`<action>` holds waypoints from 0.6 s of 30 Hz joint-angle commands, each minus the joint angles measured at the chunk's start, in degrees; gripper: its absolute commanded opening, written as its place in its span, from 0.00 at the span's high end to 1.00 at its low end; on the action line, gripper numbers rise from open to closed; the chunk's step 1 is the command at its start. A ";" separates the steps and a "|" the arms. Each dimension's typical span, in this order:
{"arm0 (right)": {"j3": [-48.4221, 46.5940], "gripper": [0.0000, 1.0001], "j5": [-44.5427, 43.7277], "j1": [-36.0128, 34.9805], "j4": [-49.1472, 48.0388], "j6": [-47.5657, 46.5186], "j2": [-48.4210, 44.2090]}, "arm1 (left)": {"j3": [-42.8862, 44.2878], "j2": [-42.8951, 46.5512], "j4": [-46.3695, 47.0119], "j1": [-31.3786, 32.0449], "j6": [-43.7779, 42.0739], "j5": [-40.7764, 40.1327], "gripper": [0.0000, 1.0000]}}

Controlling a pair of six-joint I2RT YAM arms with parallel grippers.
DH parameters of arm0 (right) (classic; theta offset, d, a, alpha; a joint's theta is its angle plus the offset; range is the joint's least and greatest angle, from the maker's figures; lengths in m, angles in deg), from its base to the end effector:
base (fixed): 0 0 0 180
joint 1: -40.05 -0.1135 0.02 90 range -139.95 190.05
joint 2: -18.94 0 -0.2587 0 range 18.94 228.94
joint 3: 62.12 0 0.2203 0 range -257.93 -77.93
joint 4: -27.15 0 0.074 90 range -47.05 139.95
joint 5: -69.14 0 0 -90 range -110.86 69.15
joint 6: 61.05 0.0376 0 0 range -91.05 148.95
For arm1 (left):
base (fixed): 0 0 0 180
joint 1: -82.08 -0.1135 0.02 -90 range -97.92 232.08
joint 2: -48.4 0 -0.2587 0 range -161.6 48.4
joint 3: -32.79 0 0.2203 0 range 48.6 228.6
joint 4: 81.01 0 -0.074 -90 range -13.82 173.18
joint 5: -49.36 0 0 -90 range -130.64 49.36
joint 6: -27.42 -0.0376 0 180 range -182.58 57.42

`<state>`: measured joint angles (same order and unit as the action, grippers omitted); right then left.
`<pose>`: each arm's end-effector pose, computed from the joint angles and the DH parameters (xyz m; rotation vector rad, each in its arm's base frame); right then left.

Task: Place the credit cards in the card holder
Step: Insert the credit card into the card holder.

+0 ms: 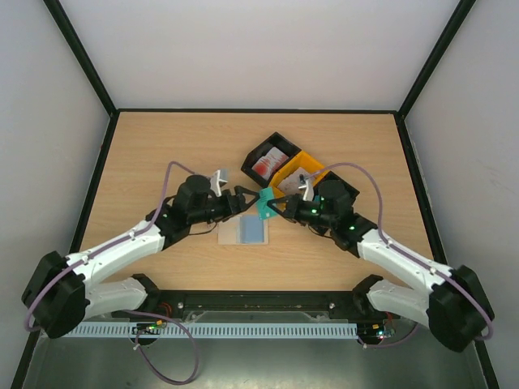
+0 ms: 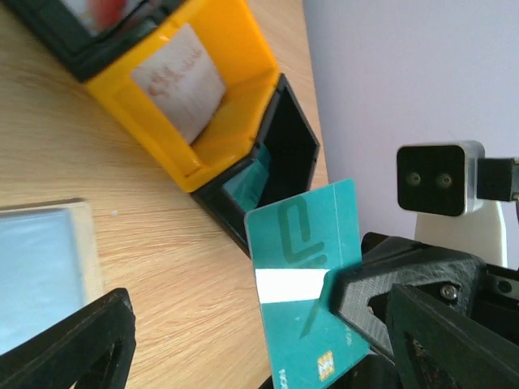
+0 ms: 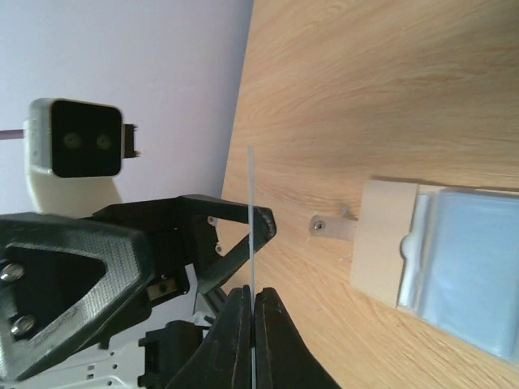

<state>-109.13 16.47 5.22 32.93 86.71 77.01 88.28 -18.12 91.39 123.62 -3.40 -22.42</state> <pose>0.1502 0.1323 0.2607 -0.0995 2.1851 1.6335 0.1697 -0.1660 0.2736 -0.0855 2.1756 -1.4175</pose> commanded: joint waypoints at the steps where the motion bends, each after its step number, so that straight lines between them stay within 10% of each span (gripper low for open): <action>1: 0.27 0.98 2.80 -2.45 -13.97 3.27 5.72 | -4.76 3.30 2.08 -3.97 1.75 3.62 0.16; 18: 5.10 0.98 2.93 -3.97 -32.57 17.40 11.75 | -15.19 1.94 34.47 -6.82 20.43 15.88 0.61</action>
<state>-105.39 19.26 1.66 7.95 99.96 88.55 72.85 -15.92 114.29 117.02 12.27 -9.72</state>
